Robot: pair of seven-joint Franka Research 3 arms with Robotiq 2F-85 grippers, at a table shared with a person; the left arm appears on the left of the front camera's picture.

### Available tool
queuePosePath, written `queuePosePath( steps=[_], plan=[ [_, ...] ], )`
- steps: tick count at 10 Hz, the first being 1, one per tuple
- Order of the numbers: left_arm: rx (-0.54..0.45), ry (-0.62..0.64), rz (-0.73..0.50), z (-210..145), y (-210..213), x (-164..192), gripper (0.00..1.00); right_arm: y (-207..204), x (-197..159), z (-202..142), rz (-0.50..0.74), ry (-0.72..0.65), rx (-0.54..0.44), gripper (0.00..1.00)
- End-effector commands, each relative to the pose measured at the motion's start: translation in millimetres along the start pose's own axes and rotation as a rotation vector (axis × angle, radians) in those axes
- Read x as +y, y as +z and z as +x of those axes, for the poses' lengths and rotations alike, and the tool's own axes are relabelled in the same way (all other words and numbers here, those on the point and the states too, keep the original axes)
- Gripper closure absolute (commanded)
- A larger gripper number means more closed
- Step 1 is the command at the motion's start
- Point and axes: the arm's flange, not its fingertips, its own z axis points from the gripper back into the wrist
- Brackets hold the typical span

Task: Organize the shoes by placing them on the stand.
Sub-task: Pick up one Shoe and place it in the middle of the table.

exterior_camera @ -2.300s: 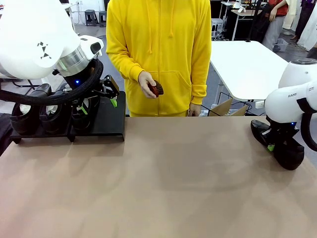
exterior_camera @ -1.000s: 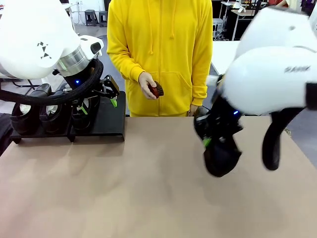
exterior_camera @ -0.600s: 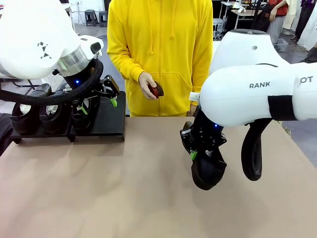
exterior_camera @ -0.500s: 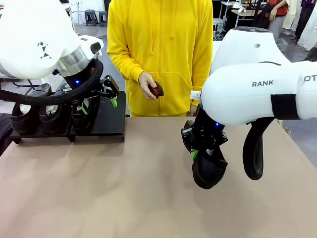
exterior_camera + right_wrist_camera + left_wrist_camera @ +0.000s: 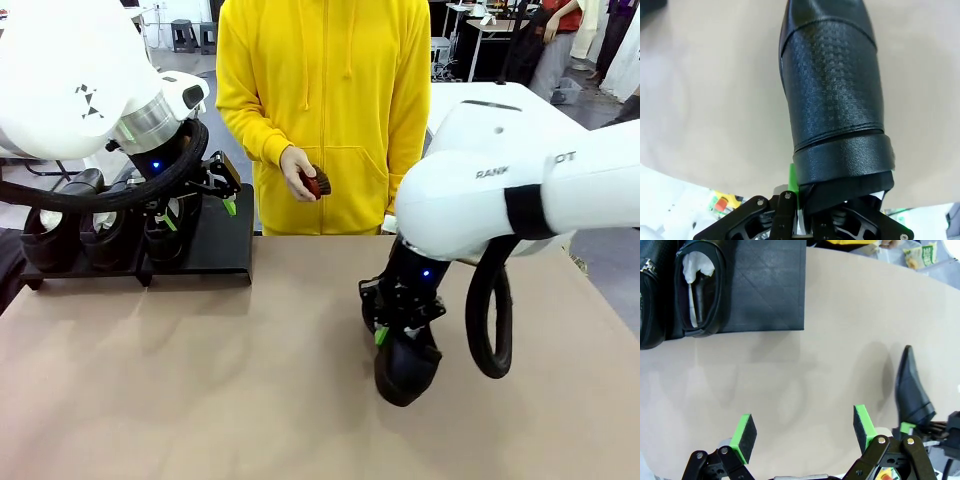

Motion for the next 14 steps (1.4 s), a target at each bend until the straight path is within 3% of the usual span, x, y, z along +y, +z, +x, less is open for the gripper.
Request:
queuePosePath(
  steps=[1, 3, 4, 9, 12, 13, 14],
  plan=[
    [-0.003, -0.004, 0.014, 1.0, 1.3, 0.6, 0.00, -10.5, 24.3, -1.9, 0.034, 0.040, -0.021, 1.00],
    [-0.003, -0.004, 0.014, 1.0, 1.3, 0.6, 0.00, -17.4, 30.4, 0.6, 0.006, 0.058, -0.033, 0.97],
    [-0.003, -0.004, 0.014, 1.0, 1.3, 0.6, 0.00, -25.1, 34.2, 5.7, 0.018, 0.056, -0.014, 0.88],
    [-0.003, -0.004, 0.014, 1.0, 1.3, 0.6, 0.00, -22.3, 34.9, 4.8, 0.075, 0.029, 0.004, 0.00],
    [-0.003, -0.004, 0.014, 1.0, 1.3, 0.6, 0.00, -4.5, 18.4, -3.0, 0.172, 0.181, 0.067, 0.00],
    [-0.003, -0.004, 0.014, 1.0, 1.3, 0.6, 0.00, -18.1, 36.6, 4.7, 0.067, 0.048, 0.006, 0.00],
    [-0.003, -0.004, 0.014, 1.0, 1.3, 0.6, 0.00, -18.1, 36.6, 4.7, 0.067, 0.048, 0.006, 0.00]
  ],
)
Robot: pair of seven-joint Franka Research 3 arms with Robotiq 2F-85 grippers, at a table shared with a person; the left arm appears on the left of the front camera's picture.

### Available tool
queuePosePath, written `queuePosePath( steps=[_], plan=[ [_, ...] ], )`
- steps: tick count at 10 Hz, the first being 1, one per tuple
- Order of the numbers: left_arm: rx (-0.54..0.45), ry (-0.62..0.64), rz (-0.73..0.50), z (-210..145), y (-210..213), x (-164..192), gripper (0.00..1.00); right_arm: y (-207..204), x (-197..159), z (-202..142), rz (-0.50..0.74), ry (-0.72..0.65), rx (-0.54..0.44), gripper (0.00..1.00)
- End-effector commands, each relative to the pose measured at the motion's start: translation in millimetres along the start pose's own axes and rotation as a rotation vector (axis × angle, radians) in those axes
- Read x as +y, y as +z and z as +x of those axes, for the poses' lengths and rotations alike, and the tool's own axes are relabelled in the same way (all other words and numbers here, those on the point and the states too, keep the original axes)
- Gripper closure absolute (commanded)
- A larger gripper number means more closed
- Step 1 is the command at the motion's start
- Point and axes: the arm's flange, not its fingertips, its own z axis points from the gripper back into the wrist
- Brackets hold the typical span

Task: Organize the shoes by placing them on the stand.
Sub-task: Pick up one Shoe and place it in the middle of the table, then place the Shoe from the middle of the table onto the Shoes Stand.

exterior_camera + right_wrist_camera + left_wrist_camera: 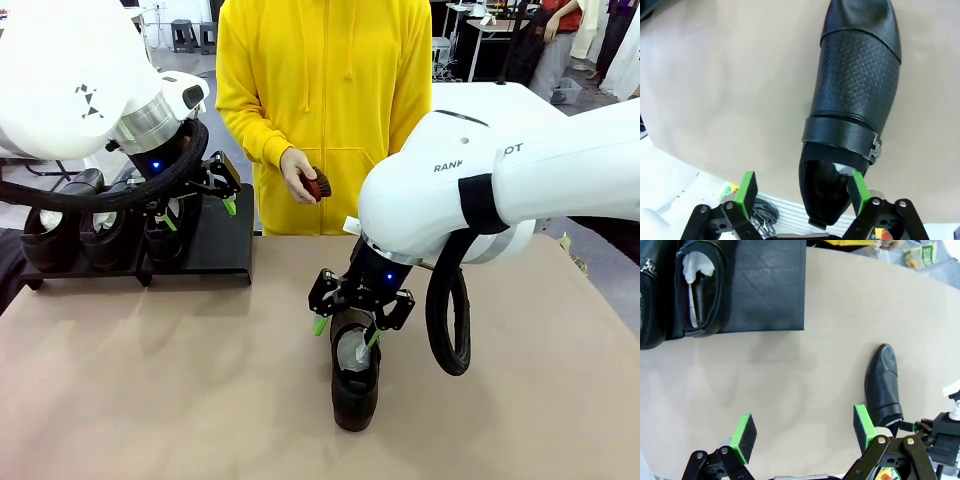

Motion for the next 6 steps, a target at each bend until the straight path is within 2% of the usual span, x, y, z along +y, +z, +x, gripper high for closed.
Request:
queuePosePath(
  steps=[1, 6],
  plan=[
    [-0.003, -0.004, 0.014, 1.0, 1.3, 0.6, 0.00, -5.7, 1.3, 2.0, -0.031, -0.040, -0.020, 0.00],
    [-0.003, -0.004, 0.014, 1.0, 1.3, 0.6, 0.00, -5.7, 1.3, 2.0, -0.031, -0.040, -0.020, 0.00]
  ],
)
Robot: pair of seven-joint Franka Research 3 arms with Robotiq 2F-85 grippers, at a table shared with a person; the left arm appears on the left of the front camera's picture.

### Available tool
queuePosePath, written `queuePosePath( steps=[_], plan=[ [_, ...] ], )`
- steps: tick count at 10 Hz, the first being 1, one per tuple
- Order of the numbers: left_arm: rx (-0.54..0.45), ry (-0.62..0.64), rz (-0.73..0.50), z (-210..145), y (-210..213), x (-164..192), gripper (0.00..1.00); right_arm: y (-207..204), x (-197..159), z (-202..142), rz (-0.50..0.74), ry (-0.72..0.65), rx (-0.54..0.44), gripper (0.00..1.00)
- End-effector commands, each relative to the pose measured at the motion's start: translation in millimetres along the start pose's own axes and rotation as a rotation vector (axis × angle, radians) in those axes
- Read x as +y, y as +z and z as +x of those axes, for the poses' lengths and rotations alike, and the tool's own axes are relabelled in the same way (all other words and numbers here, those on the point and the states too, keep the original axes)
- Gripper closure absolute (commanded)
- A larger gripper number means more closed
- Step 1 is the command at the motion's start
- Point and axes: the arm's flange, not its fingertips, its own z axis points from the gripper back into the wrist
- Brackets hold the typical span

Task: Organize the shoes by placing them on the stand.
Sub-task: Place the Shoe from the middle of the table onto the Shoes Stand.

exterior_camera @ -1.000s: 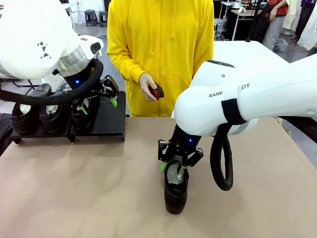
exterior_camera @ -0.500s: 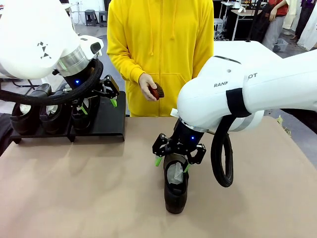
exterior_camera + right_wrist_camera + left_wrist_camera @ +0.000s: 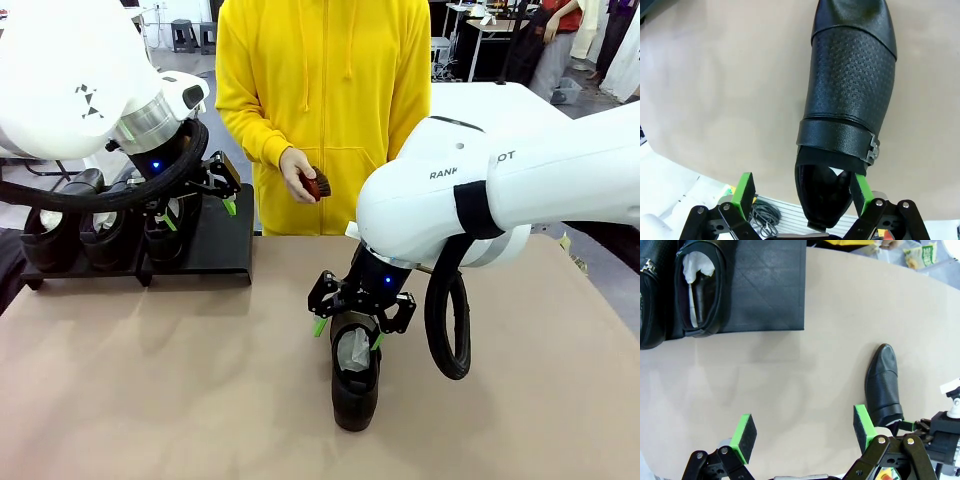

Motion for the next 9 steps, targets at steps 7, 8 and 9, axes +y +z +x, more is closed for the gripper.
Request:
queuePosePath(
  steps=[7, 8, 9],
  plan=[
    [-0.003, -0.004, 0.014, 1.0, 1.3, 0.6, 0.00, 70.8, -25.8, -45.7, 0.111, 0.139, -0.163, 0.00],
    [-0.003, -0.004, 0.014, 1.0, 1.3, 0.6, 0.00, 84.4, -43.9, -46.3, 0.128, 0.103, -0.193, 0.00],
    [-0.003, -0.004, 0.014, 1.0, 1.3, 0.6, 0.00, 97.6, -69.0, -44.9, 0.140, 0.037, -0.235, 0.00]
  ],
)
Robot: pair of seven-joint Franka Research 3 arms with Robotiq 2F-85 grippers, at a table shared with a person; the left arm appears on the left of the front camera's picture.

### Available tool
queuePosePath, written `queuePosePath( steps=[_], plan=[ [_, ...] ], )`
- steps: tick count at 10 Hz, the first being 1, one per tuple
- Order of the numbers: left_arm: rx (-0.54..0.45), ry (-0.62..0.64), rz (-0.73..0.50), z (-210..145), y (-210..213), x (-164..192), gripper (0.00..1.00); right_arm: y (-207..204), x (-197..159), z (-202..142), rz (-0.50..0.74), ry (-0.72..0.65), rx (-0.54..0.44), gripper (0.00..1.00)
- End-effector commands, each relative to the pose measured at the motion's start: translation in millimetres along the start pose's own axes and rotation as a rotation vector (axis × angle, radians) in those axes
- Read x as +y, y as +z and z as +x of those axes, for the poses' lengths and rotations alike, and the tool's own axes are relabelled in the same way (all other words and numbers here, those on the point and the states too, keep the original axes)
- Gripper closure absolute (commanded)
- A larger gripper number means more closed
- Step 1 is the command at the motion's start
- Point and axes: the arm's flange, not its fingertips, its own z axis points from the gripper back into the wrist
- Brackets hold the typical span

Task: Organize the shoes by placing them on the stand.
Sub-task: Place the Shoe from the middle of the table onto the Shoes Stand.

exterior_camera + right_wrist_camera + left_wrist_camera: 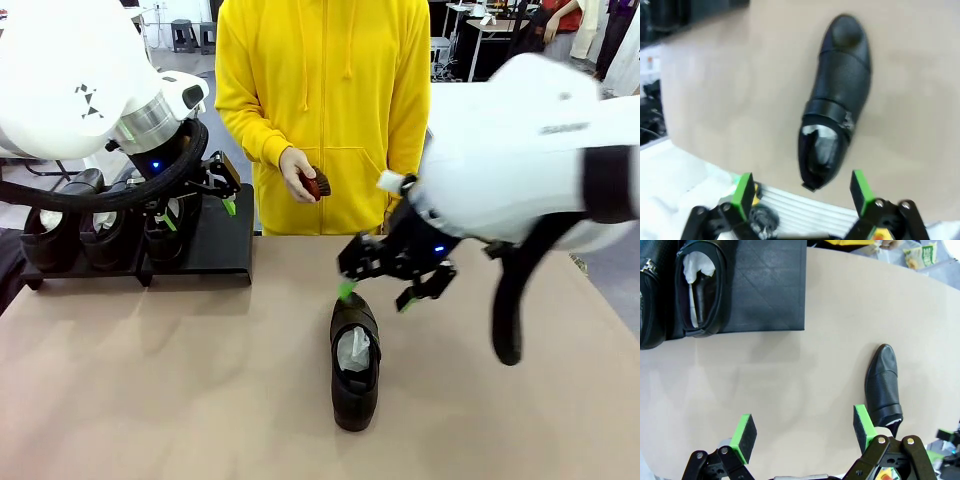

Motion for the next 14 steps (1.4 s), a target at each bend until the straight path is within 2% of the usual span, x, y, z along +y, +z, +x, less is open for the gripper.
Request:
queuePosePath(
  steps=[1, 3, 4, 6, 7, 8, 9, 11, 12, 14],
  plan=[
    [-0.003, -0.005, 0.013, 0.7, 1.3, 0.1, 0.00, 18.4, -64.3, -3.3, 0.050, -0.144, -0.081, 0.00],
    [0.000, 0.000, 0.000, 0.0, 0.0, 0.1, 0.00, 37.5, -132.6, -3.5, 0.065, -0.396, -0.126, 0.00],
    [-0.021, 0.054, 0.004, -21.5, -7.6, -16.1, 0.00, 42.1, -150.7, -3.7, 0.053, -0.476, -0.137, 0.00],
    [0.058, 0.276, -0.064, -64.1, -20.7, -49.0, 0.00, 47.3, -179.7, -4.2, 0.052, -0.616, -0.136, 0.00],
    [0.120, 0.313, -0.066, -78.7, -30.5, -61.6, 0.00, 49.1, -185.3, -5.3, 0.057, -0.659, -0.131, 0.00],
    [0.143, 0.317, -0.062, -87.8, -36.6, -68.5, 0.00, 49.0, -187.1, -4.6, 0.056, -0.673, -0.126, 0.00],
    [0.101, 0.275, -0.041, -87.2, -33.0, -67.0, 0.00, 56.5, -189.4, 17.3, 0.047, -0.613, -0.141, 0.00],
    [0.135, 0.278, -0.033, -84.8, -35.5, -69.9, 0.00, 56.5, -189.4, 17.3, 0.047, -0.613, -0.141, 0.00],
    [0.143, 0.285, -0.031, -94.6, -39.5, -77.2, 0.00, 56.5, -189.4, 17.3, 0.047, -0.613, -0.141, 0.00],
    [0.170, 0.139, 0.085, -121.7, -59.7, -96.2, 0.00, 56.5, -189.4, 17.3, 0.047, -0.613, -0.141, 0.00]
  ],
)
